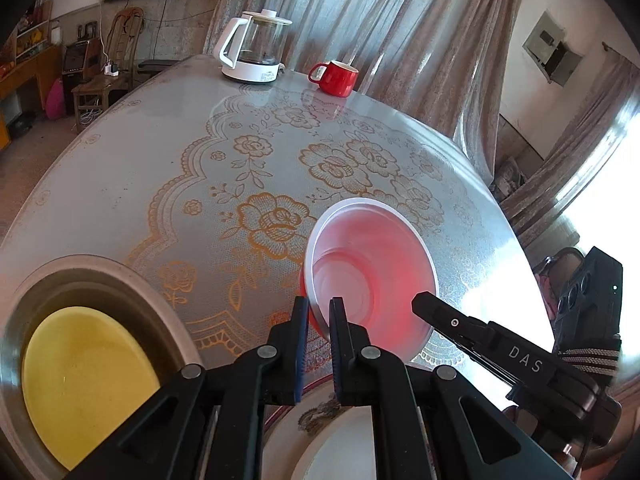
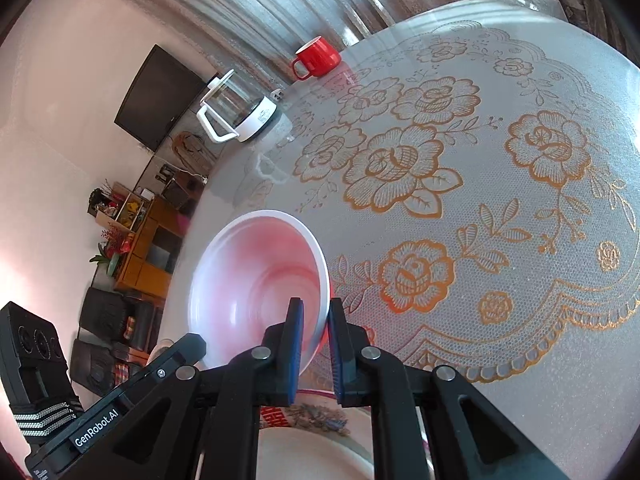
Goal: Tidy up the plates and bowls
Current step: 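Lift the red bowl with the right gripper and lower it onto the yellow bowl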
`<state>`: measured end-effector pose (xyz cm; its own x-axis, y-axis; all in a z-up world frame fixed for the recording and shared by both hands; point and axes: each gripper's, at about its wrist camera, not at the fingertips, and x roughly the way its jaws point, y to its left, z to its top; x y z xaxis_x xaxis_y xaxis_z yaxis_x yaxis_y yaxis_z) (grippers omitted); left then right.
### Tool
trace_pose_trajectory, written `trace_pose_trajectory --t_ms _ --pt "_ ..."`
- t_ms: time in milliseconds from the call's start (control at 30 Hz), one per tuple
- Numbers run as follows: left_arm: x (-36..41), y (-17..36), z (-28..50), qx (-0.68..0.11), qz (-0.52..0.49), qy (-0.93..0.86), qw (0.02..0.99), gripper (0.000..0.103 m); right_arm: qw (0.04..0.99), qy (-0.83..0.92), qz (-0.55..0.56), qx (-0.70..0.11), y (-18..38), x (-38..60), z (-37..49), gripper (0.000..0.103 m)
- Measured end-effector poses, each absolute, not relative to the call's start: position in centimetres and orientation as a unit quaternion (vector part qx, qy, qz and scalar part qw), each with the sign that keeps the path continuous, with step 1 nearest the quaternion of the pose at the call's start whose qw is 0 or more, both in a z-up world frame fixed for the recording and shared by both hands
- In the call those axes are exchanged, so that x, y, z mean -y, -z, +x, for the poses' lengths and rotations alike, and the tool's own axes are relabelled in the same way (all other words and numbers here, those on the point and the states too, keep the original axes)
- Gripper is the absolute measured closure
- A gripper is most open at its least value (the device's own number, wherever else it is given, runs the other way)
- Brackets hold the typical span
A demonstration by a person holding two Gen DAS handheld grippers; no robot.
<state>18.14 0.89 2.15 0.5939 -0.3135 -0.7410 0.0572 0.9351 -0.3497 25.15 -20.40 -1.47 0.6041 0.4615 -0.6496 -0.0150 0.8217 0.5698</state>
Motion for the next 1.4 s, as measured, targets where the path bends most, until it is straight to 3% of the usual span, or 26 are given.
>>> trace_pose_trajectory --t_ms 833,1400 --pt "-11.1 -4.7 10.5 -0.375 -0.206 0.07 0.901 0.094 0.853 -0.228 0.21 -0.42 -1.3 10.4 21.8 0.092" --pt "-17.0 -2.3 6.0 -0.377 -0.255 0.033 0.89 0.094 0.83 -0.28 0.169 -0.451 0.4 3.8 20.4 0.092"
